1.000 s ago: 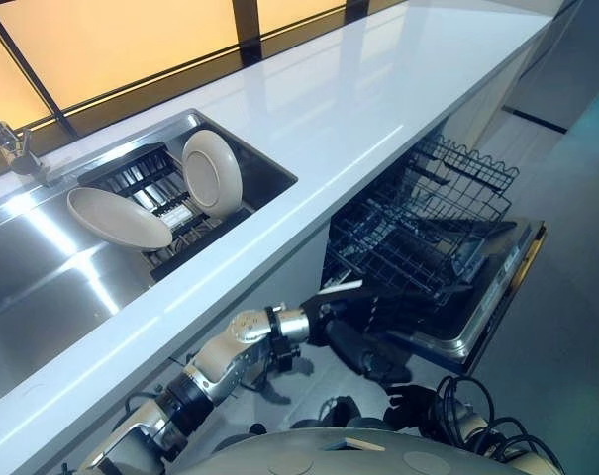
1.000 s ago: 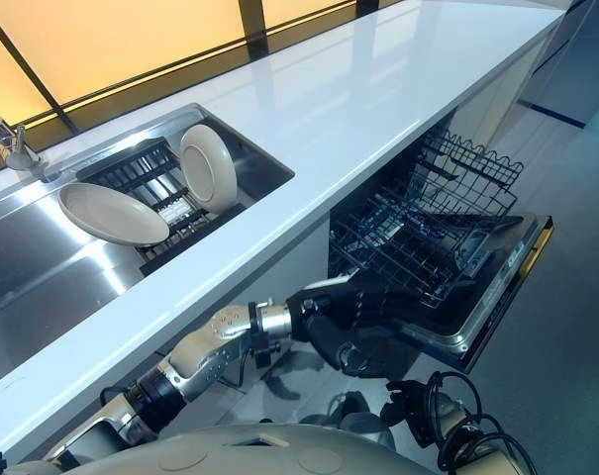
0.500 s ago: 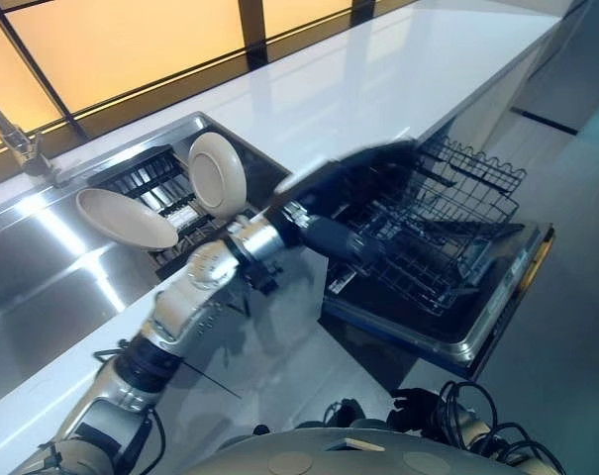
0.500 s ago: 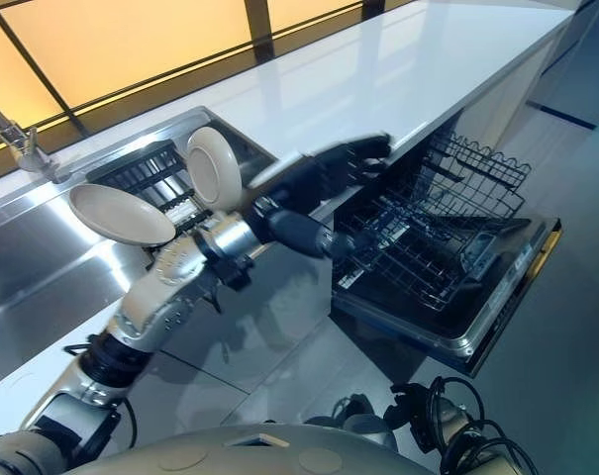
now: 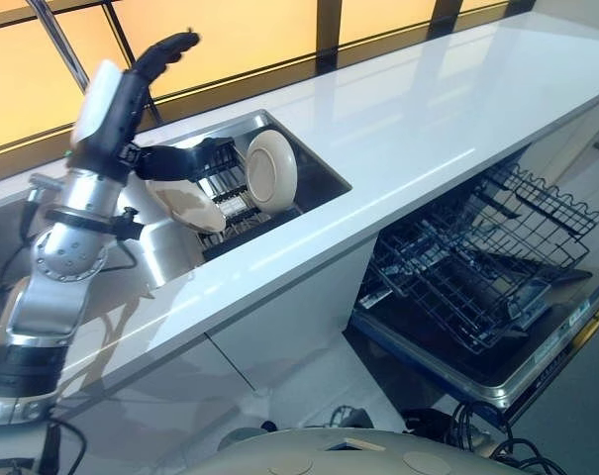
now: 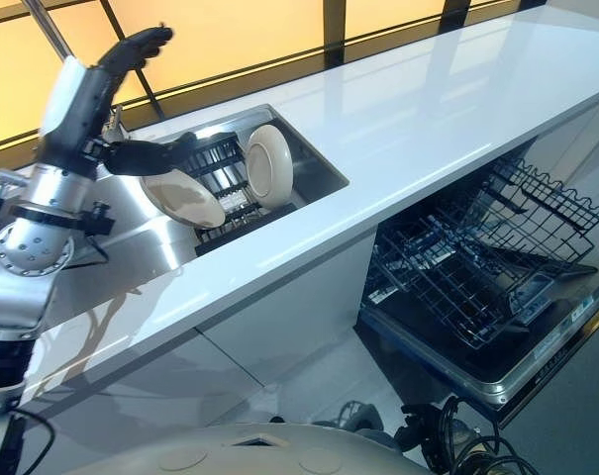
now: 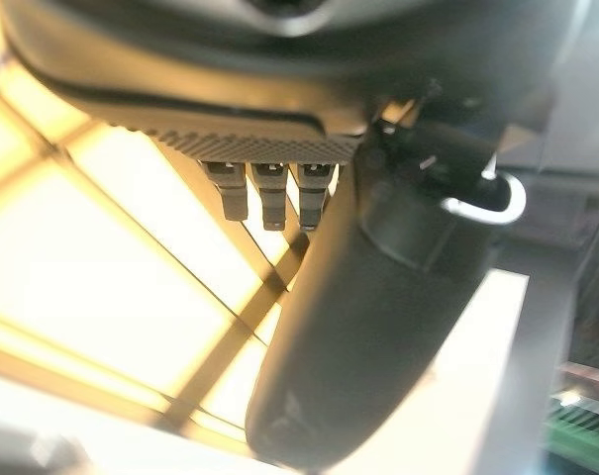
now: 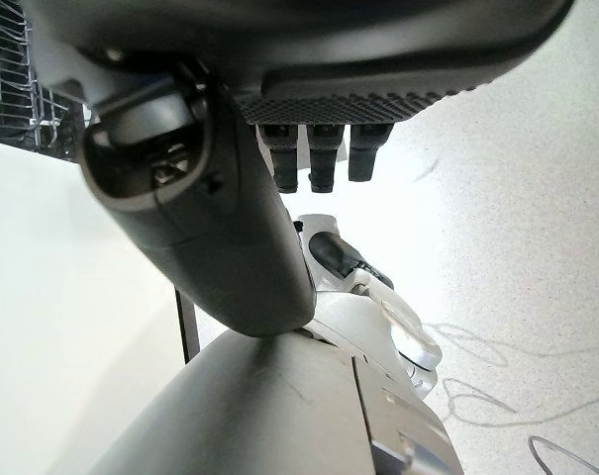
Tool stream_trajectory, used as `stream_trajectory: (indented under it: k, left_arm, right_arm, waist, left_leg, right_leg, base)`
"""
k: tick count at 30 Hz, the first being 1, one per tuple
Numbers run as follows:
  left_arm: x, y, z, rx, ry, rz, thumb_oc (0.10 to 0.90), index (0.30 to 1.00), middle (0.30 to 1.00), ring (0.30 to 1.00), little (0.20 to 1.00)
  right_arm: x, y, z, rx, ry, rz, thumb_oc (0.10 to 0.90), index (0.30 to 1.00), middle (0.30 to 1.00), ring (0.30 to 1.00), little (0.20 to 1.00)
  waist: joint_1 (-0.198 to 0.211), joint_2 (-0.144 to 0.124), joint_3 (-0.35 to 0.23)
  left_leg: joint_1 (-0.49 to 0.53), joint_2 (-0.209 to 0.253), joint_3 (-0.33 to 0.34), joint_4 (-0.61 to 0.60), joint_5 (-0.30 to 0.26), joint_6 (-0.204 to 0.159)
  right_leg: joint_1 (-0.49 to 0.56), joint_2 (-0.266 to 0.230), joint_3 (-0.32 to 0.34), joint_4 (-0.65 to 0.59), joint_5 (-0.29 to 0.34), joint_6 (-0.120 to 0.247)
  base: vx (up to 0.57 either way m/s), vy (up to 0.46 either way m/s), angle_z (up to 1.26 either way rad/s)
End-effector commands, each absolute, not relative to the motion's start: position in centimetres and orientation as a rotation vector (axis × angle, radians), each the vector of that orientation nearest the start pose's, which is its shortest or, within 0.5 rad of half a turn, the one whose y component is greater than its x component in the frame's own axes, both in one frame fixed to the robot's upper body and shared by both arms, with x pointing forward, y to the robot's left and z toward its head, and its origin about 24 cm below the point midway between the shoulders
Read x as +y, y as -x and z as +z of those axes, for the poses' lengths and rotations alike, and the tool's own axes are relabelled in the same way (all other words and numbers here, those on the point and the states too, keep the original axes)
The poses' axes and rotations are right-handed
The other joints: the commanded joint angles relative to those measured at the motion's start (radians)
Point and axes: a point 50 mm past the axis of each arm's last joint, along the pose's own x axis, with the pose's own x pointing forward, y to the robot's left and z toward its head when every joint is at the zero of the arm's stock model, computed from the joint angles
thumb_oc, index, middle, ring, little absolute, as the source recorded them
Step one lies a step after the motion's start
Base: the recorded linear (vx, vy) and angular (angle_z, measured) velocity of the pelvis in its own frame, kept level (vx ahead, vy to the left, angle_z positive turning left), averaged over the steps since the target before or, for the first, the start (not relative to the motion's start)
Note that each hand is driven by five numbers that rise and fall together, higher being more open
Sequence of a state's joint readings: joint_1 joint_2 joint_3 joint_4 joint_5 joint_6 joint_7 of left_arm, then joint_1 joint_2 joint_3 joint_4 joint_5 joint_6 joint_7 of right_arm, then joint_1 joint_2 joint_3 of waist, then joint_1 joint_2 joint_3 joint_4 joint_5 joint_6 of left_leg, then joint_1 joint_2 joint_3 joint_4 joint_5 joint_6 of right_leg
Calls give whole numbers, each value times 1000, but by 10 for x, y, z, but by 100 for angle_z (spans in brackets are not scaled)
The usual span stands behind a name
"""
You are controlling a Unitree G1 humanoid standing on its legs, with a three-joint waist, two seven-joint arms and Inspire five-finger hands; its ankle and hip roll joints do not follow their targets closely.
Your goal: Pick up plates and place into dishwasher.
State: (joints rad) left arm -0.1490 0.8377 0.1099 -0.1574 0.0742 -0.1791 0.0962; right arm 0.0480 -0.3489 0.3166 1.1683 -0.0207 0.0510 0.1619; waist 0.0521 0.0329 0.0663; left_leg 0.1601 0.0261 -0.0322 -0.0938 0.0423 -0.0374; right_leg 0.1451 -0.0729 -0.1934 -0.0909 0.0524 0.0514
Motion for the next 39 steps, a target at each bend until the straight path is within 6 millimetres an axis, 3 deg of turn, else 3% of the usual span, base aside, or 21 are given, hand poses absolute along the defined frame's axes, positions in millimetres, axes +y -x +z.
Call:
stream_trajectory:
  k: [1, 12, 18, 33, 39]
  left_arm:
    - [279, -245, 256, -788, -983, 257, 800, 900, 900, 900, 900]
    - [317, -253, 261, -595, -1568, 337, 800, 900, 900, 900, 900]
    - [330, -259, 259, -465, -1762, 286, 800, 900, 900, 900, 900]
    - [323, -281, 265, -350, -1842, 159, 800, 900, 900, 900, 900]
    - [326, -291, 258, -266, -1891, 145, 800, 900, 900, 900, 900]
  right_arm:
    - [-216, -70, -166, 1323, 300, 337, 800, 900, 900, 900, 900]
    - [-227, -78, -161, 1312, 337, 355, 800, 900, 900, 900, 900]
    - [-235, -78, -159, 1323, 356, 362, 800, 900, 900, 900, 900]
    - [-241, -80, -158, 1334, 371, 374, 800, 900, 900, 900, 900]
    - [-242, -79, -157, 1332, 378, 377, 800, 900, 900, 900, 900]
  waist:
    - [5, -3, -20]
    - [-3, 10, -20]
    - [-14, 20, -18]
    - [-44, 32, -21]
    - [-63, 33, -19]
  left_leg:
    - [-37, -92, 26, 7, -57, 44]
    - [-37, -93, 37, 7, -57, 46]
    - [-33, -90, 54, 7, -59, 45]
    - [-25, -89, 75, 7, -65, 47]
    - [-22, -89, 87, 7, -67, 48]
  right_leg:
    - [-19, 14, 16, 68, -71, 31]
    - [-32, 8, 16, 85, -72, 42]
    - [-34, 7, 15, 88, -72, 47]
    - [-35, 13, 30, 88, -71, 53]
    - [-38, 16, 40, 88, -70, 55]
  base:
    - [3, 42, 6]
    - [5, 18, 3]
    - [0, 0, 0]
    - [1, 0, 0]
    - [9, -2, -3]
